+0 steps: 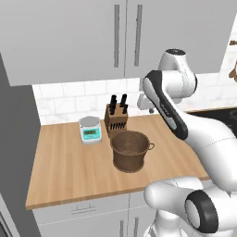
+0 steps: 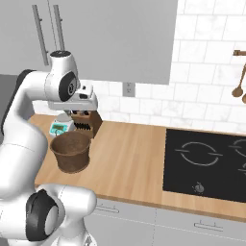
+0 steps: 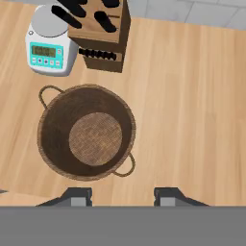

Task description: Open the cabinet, pick up the bread from the cabinet and place it in the basket. Then move the basket to the dining counter.

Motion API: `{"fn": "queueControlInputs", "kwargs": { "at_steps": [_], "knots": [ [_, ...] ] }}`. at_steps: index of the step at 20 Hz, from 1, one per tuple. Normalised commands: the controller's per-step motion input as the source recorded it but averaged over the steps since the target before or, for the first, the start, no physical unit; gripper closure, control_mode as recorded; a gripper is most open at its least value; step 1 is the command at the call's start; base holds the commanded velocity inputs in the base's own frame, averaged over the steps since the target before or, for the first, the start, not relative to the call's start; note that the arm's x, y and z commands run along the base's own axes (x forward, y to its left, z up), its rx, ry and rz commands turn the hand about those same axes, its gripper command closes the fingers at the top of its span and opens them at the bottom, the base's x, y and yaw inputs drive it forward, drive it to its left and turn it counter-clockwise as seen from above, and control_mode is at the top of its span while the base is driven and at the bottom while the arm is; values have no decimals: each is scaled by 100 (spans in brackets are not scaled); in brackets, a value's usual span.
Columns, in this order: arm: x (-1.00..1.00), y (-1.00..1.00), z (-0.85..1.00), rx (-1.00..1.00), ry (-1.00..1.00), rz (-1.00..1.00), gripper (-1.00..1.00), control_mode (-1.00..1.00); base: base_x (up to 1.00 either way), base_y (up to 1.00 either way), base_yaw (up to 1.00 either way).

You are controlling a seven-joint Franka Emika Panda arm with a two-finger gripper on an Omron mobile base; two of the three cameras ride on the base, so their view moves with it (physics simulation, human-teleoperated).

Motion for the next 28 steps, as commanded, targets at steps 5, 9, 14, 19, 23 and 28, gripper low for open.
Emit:
{"fn": "queueControlInputs", "kwargs": {
  "at_steps": [5,9,14,19,23,28],
  "knots": [
    [-39,1,0,0,0,0,-100,-100,0,0,0],
    [-92,4,0,-1,-17,0,-100,-100,0,0,0],
    [-87,26,39,0,-40,0,-100,-100,0,0,0],
    [-59,18,91,6,-38,0,-100,-100,0,0,0],
    [-39,17,100,5,-33,0,-100,-100,0,0,0],
    [-26,11,95,2,-47,-1,-100,-100,0,0,0]
  ]
}}
